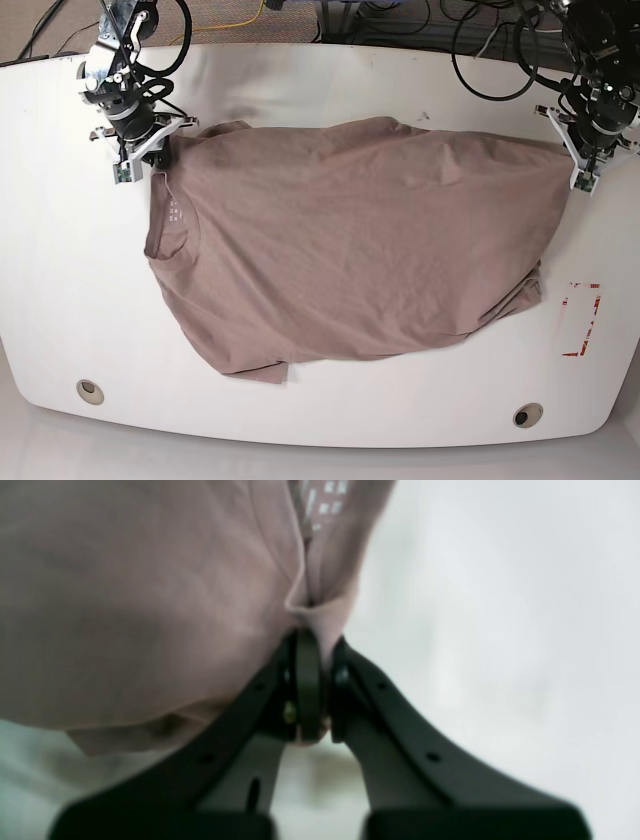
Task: Layout the t-shirt on the table in an organized manner, then fold the t-shirt properly
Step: 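Lay the shirt flat and release both grippers at its shoulders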
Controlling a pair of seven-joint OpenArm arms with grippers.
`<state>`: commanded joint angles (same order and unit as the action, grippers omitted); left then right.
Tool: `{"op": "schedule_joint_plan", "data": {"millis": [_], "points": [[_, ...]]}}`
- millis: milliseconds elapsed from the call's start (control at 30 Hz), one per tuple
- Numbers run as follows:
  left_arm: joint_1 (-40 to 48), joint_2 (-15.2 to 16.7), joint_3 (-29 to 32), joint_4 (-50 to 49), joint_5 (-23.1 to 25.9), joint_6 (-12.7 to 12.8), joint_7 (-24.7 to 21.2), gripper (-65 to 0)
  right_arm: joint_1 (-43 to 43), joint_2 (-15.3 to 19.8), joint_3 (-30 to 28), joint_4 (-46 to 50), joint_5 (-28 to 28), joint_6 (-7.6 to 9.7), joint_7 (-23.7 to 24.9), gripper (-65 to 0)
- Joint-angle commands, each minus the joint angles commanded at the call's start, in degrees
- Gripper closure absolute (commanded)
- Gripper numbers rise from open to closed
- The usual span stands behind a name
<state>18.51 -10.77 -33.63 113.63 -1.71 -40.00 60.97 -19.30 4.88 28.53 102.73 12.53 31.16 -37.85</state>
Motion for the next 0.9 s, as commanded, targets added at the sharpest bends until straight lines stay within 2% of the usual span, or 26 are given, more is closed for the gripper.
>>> {"op": "schedule_joint_plan", "data": {"millis": [200, 600, 700, 767, 800, 867, 900], "points": [[5.54, 0.09, 0.0, 0.0, 0.0, 0.0, 0.0, 0.0, -5.1, -2.11, 0.0, 1.93, 0.18, 0.0, 0.0, 0.0], [11.69, -1.23, 0.0, 0.0, 0.09, 0.0, 0.0, -0.4, -10.64, -2.46, -0.09, 4.48, 0.09, -0.26, 0.0, -1.4], [11.69, -1.49, 0.09, 0.0, 0.35, 0.0, 0.0, -0.6, -10.64, -2.46, 0.0, 4.75, -0.35, -0.53, -0.97, -11.6], [11.78, -1.58, 0.09, 0.0, 0.35, 0.0, 0.0, -1.4, -10.64, -2.46, 0.09, 5.27, -0.35, -0.62, -2.11, -24.9], [11.78, -1.58, 0.09, 0.0, 0.35, 0.0, 0.0, -2.9, -10.64, -2.46, 0.09, 5.54, -0.35, -0.62, -2.2, -29.3], [11.78, -2.46, 0.09, 0.0, 0.35, 0.0, 0.09, -11.7, -10.73, -2.55, 0.09, 6.07, -0.35, -0.62, -2.46, -40.6], [11.78, -2.64, 0.0, 0.0, 0.35, 0.0, 0.09, -15.1, -10.73, -2.55, 0.09, 6.33, -0.35, -0.62, -2.46, -43.8]]}}
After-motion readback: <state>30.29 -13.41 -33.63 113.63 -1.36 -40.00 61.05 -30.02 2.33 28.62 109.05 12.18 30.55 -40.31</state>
